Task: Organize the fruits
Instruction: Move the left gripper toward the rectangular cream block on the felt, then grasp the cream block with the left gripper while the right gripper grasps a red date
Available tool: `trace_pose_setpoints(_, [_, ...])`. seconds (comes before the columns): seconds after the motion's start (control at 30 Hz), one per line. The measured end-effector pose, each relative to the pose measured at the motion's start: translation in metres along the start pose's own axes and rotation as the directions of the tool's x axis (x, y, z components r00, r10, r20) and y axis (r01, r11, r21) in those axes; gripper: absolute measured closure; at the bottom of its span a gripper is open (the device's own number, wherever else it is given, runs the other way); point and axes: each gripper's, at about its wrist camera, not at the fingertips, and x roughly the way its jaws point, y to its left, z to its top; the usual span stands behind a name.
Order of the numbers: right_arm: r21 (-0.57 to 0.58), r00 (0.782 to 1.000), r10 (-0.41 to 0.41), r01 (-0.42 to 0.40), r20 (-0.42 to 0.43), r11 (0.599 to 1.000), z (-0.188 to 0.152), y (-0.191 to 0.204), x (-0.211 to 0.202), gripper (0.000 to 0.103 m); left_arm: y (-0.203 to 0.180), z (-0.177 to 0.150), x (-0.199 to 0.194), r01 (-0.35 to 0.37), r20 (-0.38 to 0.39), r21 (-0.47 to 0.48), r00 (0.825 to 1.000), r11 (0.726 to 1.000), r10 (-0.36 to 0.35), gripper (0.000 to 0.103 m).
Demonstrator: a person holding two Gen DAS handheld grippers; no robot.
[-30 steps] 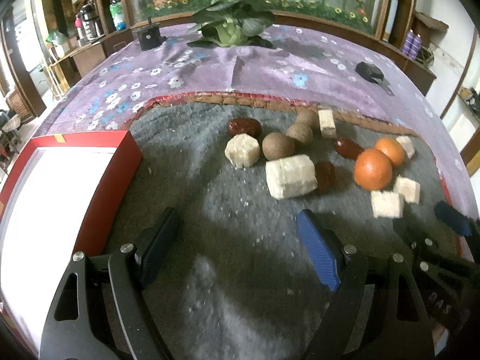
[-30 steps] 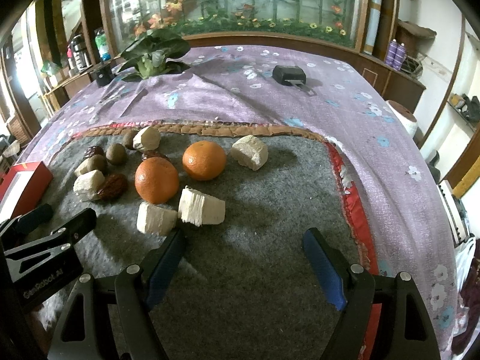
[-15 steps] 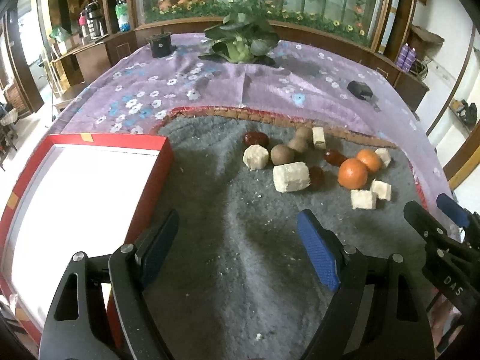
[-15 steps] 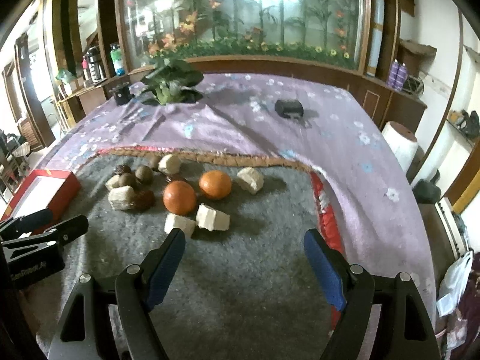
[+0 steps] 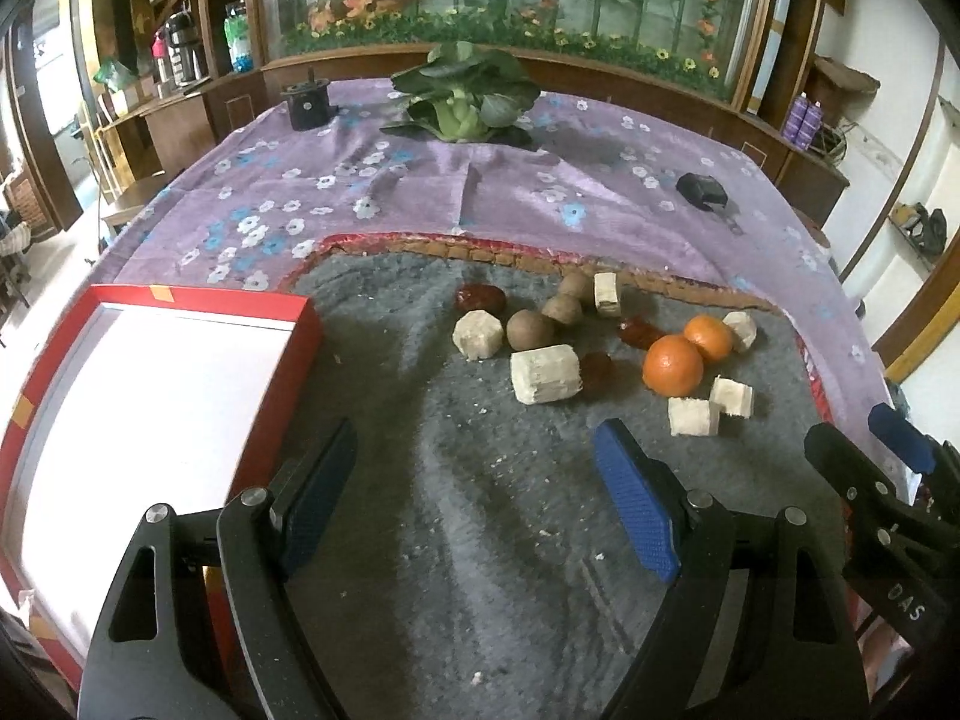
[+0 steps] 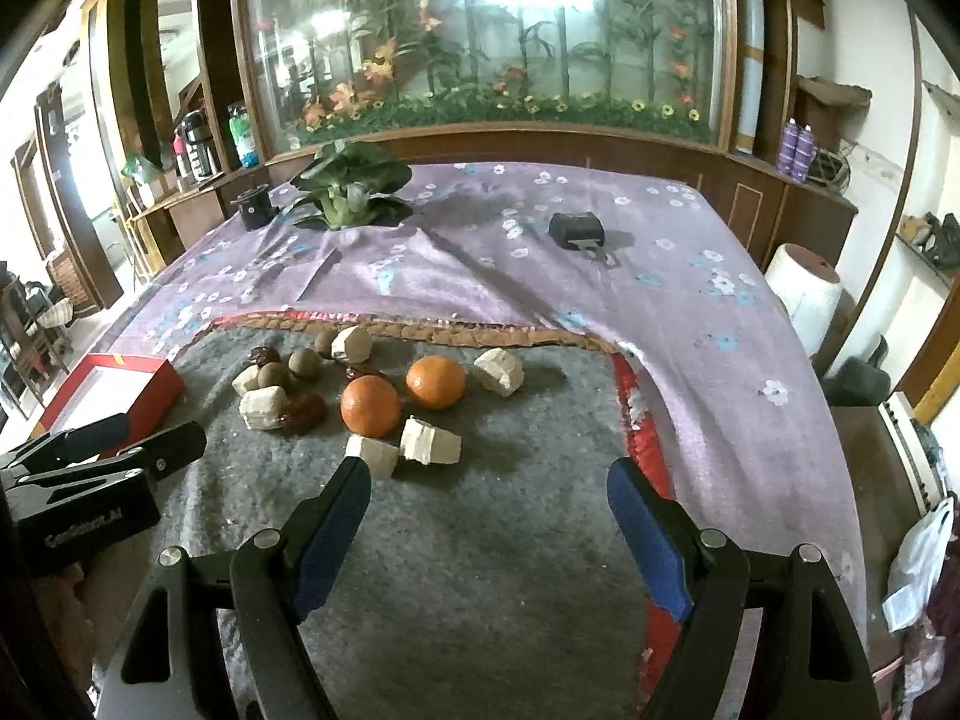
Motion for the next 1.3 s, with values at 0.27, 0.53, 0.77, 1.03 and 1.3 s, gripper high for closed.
trace_pose_setpoints(0.27, [0.006,1.0,0.005,-0.005,-0.012,1.0,-0.002,-0.009,0.005,0.023,-0.011,0.011,0.023,0.004,-0.042,-0.001,0.999,1.0,-0.004,0.021])
trace_pose_setpoints(0.53, [0.017,0.999,0.033,-0.032,-0.028,0.999,-0.001,-0.017,0.014,0.023,-0.017,0.025,0.047,0.008,-0.065,-0.017,0.998,1.0,-0.009,0.021])
trace_pose_setpoints(0.77, [0.002,0.998,0.062,-0.062,-0.019,0.998,0.0,-0.016,0.017,0.023,-0.006,0.025,0.056,0.043,-0.073,-0.055,0.996,0.998,-0.047,0.045])
trace_pose_setpoints(1.03, [-0.045,0.993,0.116,-0.116,-0.012,0.992,0.001,-0.002,0.014,0.023,-0.017,0.019,0.046,0.09,-0.054,0.019,0.995,0.996,-0.089,0.077])
trace_pose_setpoints(1.3, [-0.057,0.963,0.269,-0.271,-0.028,0.961,0.003,0.018,0.01,0.023,-0.001,0.013,0.02,0.075,-0.035,0.032,0.997,0.997,-0.073,0.077])
